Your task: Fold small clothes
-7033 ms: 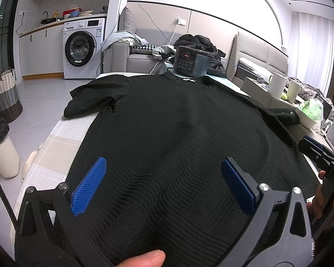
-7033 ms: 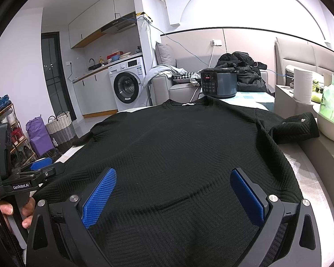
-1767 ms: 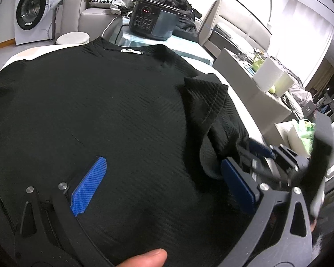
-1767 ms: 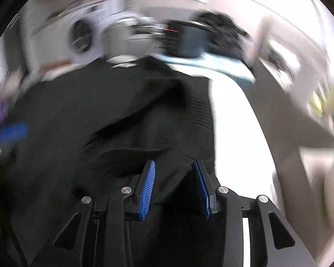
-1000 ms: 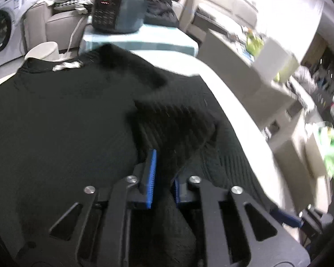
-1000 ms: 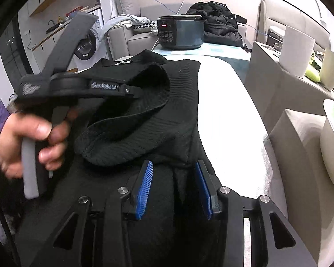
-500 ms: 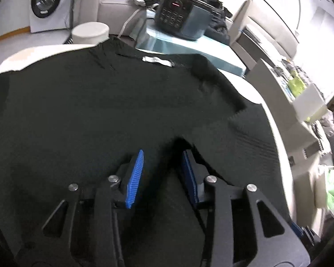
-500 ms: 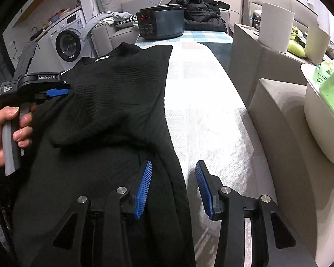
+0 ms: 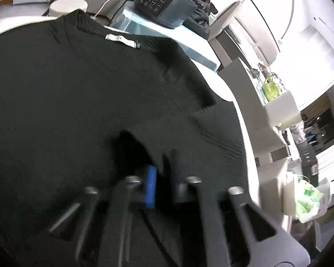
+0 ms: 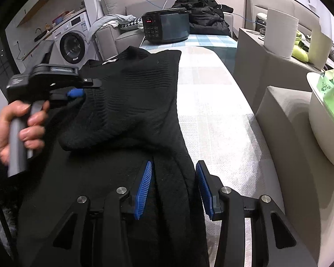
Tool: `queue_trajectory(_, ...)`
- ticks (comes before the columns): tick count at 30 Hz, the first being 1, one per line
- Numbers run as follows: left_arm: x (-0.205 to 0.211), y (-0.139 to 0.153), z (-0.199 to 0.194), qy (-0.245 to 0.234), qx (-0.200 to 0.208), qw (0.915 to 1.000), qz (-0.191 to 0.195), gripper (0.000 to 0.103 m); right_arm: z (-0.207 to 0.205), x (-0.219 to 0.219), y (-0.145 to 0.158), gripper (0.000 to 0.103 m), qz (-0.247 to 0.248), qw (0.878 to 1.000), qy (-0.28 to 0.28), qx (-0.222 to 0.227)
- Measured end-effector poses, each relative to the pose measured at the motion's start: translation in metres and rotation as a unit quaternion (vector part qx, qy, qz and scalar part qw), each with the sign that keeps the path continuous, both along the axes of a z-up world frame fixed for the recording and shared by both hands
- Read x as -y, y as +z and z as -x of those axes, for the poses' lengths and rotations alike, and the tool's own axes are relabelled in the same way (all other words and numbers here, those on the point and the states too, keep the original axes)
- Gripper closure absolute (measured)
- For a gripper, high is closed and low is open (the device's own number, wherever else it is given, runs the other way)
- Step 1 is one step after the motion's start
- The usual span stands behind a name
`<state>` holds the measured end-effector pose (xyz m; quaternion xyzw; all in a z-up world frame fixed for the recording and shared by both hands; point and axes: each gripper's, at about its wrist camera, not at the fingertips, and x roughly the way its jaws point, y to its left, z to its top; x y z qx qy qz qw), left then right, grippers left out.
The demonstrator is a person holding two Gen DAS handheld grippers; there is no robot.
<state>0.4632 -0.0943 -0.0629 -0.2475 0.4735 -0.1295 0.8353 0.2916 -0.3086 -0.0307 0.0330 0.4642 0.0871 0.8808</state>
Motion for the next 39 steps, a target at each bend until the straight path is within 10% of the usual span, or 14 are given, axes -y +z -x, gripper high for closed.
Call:
queue_trajectory(5, -0.003, 0.018, -0.012, 0.022, 0.062, 0.9970, -0.041, 0.100, 0.006, -0.001, -0.007, 0.060, 0.023, 1.000, 0.006, -0.009)
queue_trajectory(10, -0.005, 0.010, -0.020, 0.030, 0.031, 0.9970, -0.064, 0.097, 0.009, 0.000, -0.005, 0.059, 0.020, 1.000, 0.003, -0.013)
queue_trajectory(16, -0.002, 0.022, 0.017, 0.021, 0.035, 0.9946, -0.095, 0.042, -0.001, -0.014, 0.008, 0.059, -0.002, 1.000, 0.017, 0.009)
queue_trajectory(31, -0.013, 0.033, 0.123, -0.006, 0.027, 0.9925, -0.119, 0.040, -0.023, -0.037, -0.002, 0.057, 0.049, 0.999, 0.017, 0.000)
queue_trajectory(36, -0.022, 0.032, 0.143, -0.002, 0.013, 0.9936, -0.113, 0.039, -0.019, -0.034, 0.002, 0.091, 0.070, 0.997, 0.015, 0.020)
queue_trajectory(39, -0.041, 0.036, 0.161, 0.018, 0.013, 0.9942, -0.105, 0.039, -0.020, -0.023, -0.001, 0.092, 0.087, 0.996, -0.019, 0.008)
